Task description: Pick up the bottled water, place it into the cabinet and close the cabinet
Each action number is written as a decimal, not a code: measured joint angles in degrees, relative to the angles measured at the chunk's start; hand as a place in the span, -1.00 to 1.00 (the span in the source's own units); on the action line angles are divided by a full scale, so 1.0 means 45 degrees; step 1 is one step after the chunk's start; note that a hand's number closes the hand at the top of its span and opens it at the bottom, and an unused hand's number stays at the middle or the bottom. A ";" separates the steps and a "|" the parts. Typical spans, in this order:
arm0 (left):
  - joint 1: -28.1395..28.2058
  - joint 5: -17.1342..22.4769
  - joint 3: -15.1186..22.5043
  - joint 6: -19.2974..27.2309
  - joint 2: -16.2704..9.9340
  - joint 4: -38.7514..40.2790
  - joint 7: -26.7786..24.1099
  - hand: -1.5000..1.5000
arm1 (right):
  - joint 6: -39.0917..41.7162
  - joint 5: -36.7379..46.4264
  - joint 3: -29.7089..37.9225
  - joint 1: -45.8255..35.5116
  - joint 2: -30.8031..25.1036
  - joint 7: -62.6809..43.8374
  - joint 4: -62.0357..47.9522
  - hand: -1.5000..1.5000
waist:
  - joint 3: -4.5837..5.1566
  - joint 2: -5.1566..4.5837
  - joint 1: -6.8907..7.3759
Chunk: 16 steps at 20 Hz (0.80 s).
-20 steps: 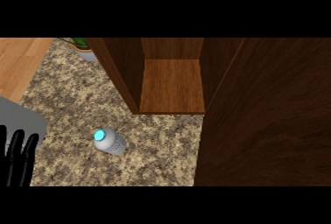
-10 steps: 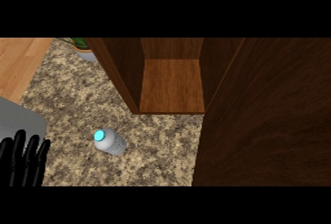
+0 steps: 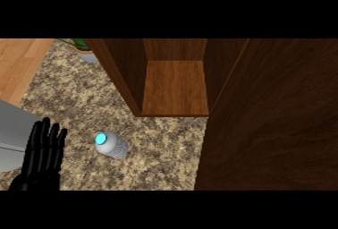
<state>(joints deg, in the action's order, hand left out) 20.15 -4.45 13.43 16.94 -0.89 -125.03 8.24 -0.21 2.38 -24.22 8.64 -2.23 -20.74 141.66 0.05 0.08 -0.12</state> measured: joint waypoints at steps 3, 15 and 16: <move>-0.0181 0.0425 -0.0578 -0.0150 -0.0054 0.0906 -0.0432 -1.00 | -0.0044 -0.0001 0.0065 0.0014 -0.0177 -0.0086 0.0086 -1.00 | -0.0002 -0.0001 -0.0007; -0.0645 0.1858 -0.2186 -0.1226 -0.0063 0.5647 -0.3333 -1.00 | -0.0749 0.0156 -0.0485 -0.0320 -0.0451 -0.0494 0.0185 -1.00 | 0.0003 0.0002 -0.0036; -0.0677 0.1947 -0.2269 -0.1315 -0.0049 0.5950 -0.3519 -1.00 | -0.0744 0.0145 -0.0389 -0.0310 -0.0497 -0.0398 0.0165 -1.00 | 0.0001 0.0000 -0.0029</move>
<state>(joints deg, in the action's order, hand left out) 17.11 4.31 3.22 11.02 -1.11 -98.25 -7.59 -3.56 3.03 -25.97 7.24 -4.46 -22.53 142.40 0.05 0.08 -0.25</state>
